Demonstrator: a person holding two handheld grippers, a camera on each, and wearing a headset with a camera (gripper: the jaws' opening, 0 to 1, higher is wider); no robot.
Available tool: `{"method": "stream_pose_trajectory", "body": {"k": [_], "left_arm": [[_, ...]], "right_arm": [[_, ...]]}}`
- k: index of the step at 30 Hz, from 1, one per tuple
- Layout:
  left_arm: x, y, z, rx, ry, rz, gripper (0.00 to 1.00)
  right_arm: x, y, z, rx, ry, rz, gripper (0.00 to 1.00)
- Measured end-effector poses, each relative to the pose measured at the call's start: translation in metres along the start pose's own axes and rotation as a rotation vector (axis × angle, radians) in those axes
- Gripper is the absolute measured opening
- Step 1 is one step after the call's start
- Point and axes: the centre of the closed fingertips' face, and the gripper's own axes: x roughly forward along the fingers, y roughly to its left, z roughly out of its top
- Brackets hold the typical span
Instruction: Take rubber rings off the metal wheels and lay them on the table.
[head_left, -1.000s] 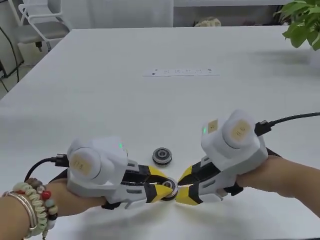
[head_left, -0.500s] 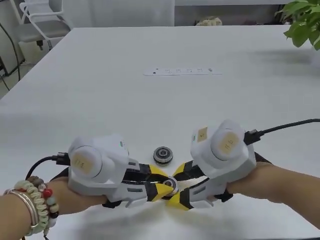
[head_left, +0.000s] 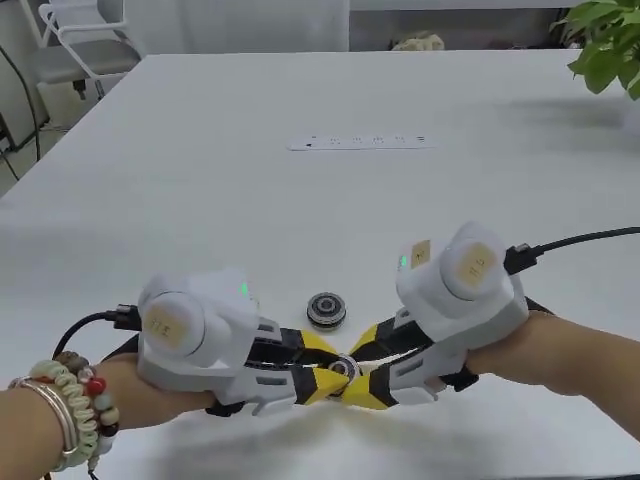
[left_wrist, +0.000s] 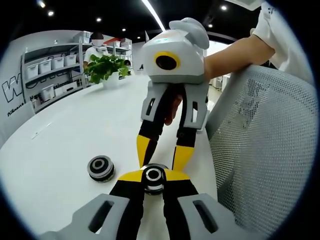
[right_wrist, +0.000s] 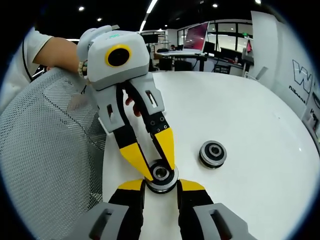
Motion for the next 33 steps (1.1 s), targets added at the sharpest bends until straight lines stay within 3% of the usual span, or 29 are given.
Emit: {"method": "stream_pose_trajectory", "body": {"k": [7,13,22,26,33], "left_arm": [[0.000,0.000,0.000,0.001,-0.001,-0.002,0.08],[0.000,-0.001,0.000,0.000,0.000,-0.001,0.08],[0.000,-0.002,-0.001,0.000,0.001,0.001,0.08],[0.000,-0.002,-0.001,0.000,0.001,0.002,0.08],[-0.001,-0.001,-0.001,0.001,0.002,0.006,0.08]], "right_arm": [[-0.005,0.000,0.001,0.047,-0.019,0.015,0.22],[-0.004,0.001,-0.005,-0.012,0.019,0.014,0.18],[-0.006,0.001,-0.007,-0.046,0.028,0.009,0.14],[-0.008,0.000,-0.011,-0.065,0.044,0.002,0.04],[-0.007,-0.002,-0.011,-0.081,0.051,-0.020,0.00]]}}
